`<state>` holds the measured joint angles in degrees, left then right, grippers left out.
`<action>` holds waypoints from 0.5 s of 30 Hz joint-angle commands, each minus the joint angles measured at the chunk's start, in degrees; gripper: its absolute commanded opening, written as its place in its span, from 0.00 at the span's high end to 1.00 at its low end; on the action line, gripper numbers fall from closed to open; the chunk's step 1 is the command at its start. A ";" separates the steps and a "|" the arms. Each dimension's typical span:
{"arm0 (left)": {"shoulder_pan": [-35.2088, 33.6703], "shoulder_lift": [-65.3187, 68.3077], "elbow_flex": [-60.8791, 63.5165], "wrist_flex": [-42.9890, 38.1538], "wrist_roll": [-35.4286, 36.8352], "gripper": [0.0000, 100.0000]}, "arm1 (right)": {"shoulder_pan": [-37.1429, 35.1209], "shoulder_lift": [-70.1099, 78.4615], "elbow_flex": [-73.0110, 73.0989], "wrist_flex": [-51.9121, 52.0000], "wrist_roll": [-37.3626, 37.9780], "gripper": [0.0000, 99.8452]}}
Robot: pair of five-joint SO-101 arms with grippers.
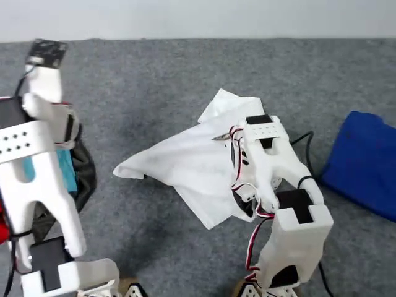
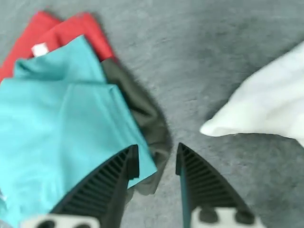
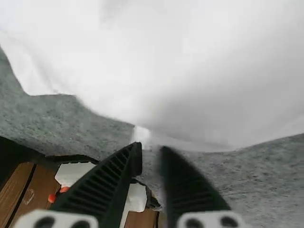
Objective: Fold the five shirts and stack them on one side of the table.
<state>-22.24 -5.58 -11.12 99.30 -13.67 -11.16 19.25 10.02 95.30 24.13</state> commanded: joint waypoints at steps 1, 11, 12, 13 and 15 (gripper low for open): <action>-3.16 -3.08 -0.22 1.05 0.62 0.86 | -0.48 -0.66 -5.98 2.07 -0.26 0.99; -4.75 -3.25 -0.22 1.14 0.62 0.86 | -2.95 -3.03 -26.11 7.52 -0.44 0.99; -4.84 -3.25 -0.22 1.14 0.62 0.86 | -3.74 -3.30 -26.90 7.60 -0.44 0.99; -4.84 -3.25 -0.22 1.14 0.62 0.86 | -4.44 -3.47 -26.99 7.60 -0.44 0.99; -5.19 -3.25 -0.22 1.14 0.62 0.86 | -5.58 -3.47 -26.37 7.78 -0.44 0.98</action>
<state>-26.81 -5.58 -11.12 99.30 -13.67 -15.12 19.08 -13.71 100.48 24.13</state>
